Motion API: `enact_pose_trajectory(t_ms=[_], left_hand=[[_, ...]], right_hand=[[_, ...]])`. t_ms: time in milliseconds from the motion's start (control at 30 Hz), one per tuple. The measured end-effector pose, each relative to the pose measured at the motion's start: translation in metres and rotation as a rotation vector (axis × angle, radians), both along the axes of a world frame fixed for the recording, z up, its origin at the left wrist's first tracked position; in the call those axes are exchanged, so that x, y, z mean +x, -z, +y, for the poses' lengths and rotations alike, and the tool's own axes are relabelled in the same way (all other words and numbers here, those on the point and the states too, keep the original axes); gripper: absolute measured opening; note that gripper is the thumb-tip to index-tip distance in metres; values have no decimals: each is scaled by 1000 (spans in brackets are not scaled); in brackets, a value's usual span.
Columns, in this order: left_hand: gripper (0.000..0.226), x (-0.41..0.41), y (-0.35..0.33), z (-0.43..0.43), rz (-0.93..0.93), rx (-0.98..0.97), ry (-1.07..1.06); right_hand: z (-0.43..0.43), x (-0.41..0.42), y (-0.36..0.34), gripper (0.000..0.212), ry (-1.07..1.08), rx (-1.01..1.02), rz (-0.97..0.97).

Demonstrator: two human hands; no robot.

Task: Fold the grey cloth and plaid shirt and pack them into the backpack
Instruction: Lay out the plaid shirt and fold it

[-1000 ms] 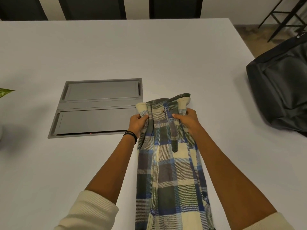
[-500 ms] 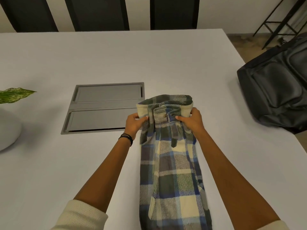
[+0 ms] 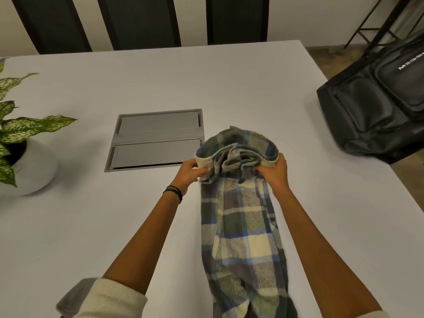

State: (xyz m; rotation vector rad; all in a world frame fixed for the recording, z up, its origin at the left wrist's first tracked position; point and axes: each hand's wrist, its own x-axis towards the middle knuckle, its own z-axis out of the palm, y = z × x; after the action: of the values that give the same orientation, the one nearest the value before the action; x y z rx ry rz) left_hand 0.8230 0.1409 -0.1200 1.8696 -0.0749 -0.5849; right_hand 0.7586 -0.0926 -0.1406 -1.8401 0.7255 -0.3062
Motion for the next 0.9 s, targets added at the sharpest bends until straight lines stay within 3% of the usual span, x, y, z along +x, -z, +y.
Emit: enact_pose_trajectory(t_ms=[400, 500, 600, 667, 767, 900], left_hand=[[17, -87, 24, 27, 142, -41, 49], [22, -108, 39, 34, 147, -60, 45], [25, -122, 57, 43, 140, -63, 55], [21, -128, 66, 46, 179, -79, 67], [14, -131, 74, 40, 296, -97, -35], [14, -129, 81, 30, 321, 25, -155]], right_hand=[[7, -98, 37, 48, 17, 140, -93], [10, -120, 47, 47, 8, 210, -33], [13, -138, 56, 21, -55, 193, 67], [14, -150, 58, 24, -66, 197, 114], [11, -161, 60, 33, -21, 357, 123], [6, -167, 55, 32, 137, 638, 84]])
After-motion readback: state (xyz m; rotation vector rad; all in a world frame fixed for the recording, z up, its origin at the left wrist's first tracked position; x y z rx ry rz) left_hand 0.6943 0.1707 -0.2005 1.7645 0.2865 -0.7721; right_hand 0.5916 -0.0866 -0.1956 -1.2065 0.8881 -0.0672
